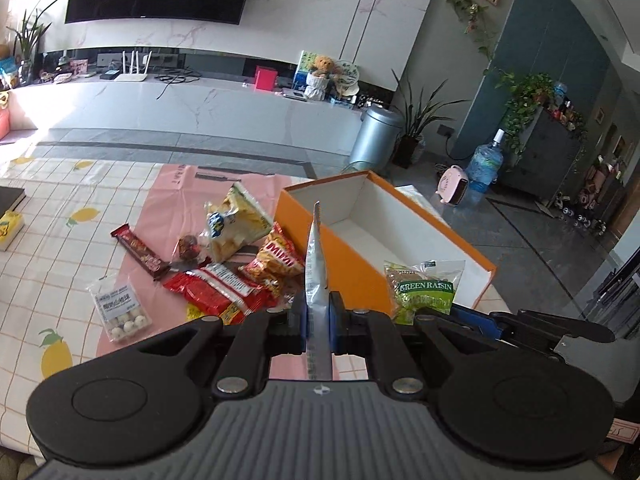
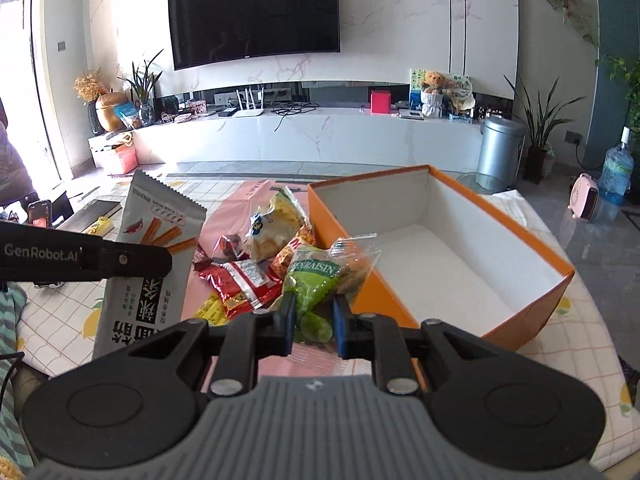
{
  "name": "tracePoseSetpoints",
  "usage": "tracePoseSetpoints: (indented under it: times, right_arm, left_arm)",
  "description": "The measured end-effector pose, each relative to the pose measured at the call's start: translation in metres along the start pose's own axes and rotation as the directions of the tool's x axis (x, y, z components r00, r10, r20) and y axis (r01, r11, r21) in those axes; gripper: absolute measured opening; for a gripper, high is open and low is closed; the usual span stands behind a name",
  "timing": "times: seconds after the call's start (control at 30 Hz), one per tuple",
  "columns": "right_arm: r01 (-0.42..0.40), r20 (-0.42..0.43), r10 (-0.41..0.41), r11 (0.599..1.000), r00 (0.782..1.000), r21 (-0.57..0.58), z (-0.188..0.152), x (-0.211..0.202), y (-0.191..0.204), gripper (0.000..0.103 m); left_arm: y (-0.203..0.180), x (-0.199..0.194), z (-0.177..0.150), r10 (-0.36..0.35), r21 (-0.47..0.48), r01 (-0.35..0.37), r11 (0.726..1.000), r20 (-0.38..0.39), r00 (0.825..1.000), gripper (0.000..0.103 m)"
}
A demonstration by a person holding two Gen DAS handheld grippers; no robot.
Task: Organize snacks
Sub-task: 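Lift both held bags and carry them over the orange box, then open both tools to drop the bags into the orange box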
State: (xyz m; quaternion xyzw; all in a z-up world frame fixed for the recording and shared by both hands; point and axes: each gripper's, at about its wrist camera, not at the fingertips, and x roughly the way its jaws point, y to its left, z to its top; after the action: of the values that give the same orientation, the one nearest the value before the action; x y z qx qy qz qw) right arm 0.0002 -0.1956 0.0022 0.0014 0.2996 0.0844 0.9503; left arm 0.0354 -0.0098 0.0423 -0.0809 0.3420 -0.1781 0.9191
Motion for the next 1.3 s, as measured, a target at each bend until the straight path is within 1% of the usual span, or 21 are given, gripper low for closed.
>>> tracePoseSetpoints:
  times: [0.1, 0.2, 0.33, 0.4, 0.53, 0.63, 0.73, 0.87, 0.97, 1.07, 1.13, 1.23, 1.3]
  right_arm:
    - [0.006, 0.0, -0.006, 1.0, 1.0, -0.021, 0.015, -0.008, -0.015, 0.015]
    - [0.007, -0.015, -0.008, 0.999, 1.0, -0.041, 0.031, -0.012, -0.031, 0.015]
    - [0.057, -0.035, -0.062, 0.99, 0.997, -0.13, 0.051, -0.01, -0.052, 0.015]
    - [0.064, -0.059, -0.074, 0.986, 0.996, -0.157, 0.059, -0.004, -0.064, 0.015]
    - [0.058, -0.116, -0.079, 0.983, 0.99, -0.172, 0.072, 0.012, -0.09, 0.015]
    - [0.051, -0.164, -0.081, 0.982, 0.983, -0.184, 0.08, 0.032, -0.108, 0.015]
    - [0.041, -0.209, -0.087, 0.976, 0.974, -0.212, 0.082, 0.055, -0.121, 0.015]
    - [0.026, -0.279, -0.101, 0.965, 0.955, -0.261, 0.08, 0.091, -0.131, 0.015]
    - [0.006, -0.341, -0.107, 0.959, 0.934, -0.284, 0.073, 0.118, -0.14, 0.015]
    - [-0.016, -0.404, -0.104, 0.959, 0.909, -0.284, 0.065, 0.144, -0.15, 0.015]
    - [-0.029, -0.436, -0.101, 0.959, 0.894, -0.282, 0.059, 0.158, -0.155, 0.015]
    - [-0.055, -0.485, -0.087, 0.961, 0.87, -0.271, 0.053, 0.174, -0.16, 0.015]
    - [-0.065, -0.516, -0.088, 0.96, 0.852, -0.272, 0.049, 0.183, -0.162, 0.015]
  left_arm:
    - [-0.015, 0.001, 0.017, -0.033, 0.029, 0.032, 0.999, 0.024, 0.999, 0.01]
    - [-0.028, 0.01, 0.034, -0.075, 0.032, 0.074, 0.997, 0.024, 0.997, 0.01]
    - [-0.046, 0.029, 0.055, -0.117, 0.047, 0.116, 0.992, 0.008, 0.993, 0.01]
    - [-0.056, 0.041, 0.065, -0.134, 0.061, 0.134, 0.989, -0.003, 0.991, 0.01]
    - [-0.071, 0.07, 0.078, -0.151, 0.072, 0.153, 0.986, -0.035, 0.988, 0.01]
    - [-0.084, 0.091, 0.081, -0.152, 0.097, 0.157, 0.983, -0.057, 0.987, 0.01]
    - [-0.094, 0.118, 0.085, -0.151, 0.104, 0.161, 0.981, -0.099, 0.984, 0.01]
    - [-0.097, 0.154, 0.086, -0.146, 0.083, 0.162, 0.983, -0.173, 0.974, 0.01]
    - [-0.098, 0.181, 0.082, -0.126, 0.097, 0.152, 0.984, -0.232, 0.964, 0.01]
    - [-0.102, 0.206, 0.075, -0.095, 0.121, 0.137, 0.983, -0.304, 0.948, 0.01]
    - [-0.101, 0.22, 0.07, -0.078, 0.129, 0.129, 0.983, -0.338, 0.938, 0.01]
    - [-0.099, 0.239, 0.064, -0.055, 0.136, 0.119, 0.983, -0.403, 0.913, 0.01]
    - [-0.1, 0.248, 0.06, -0.039, 0.15, 0.114, 0.982, -0.43, 0.902, 0.01]
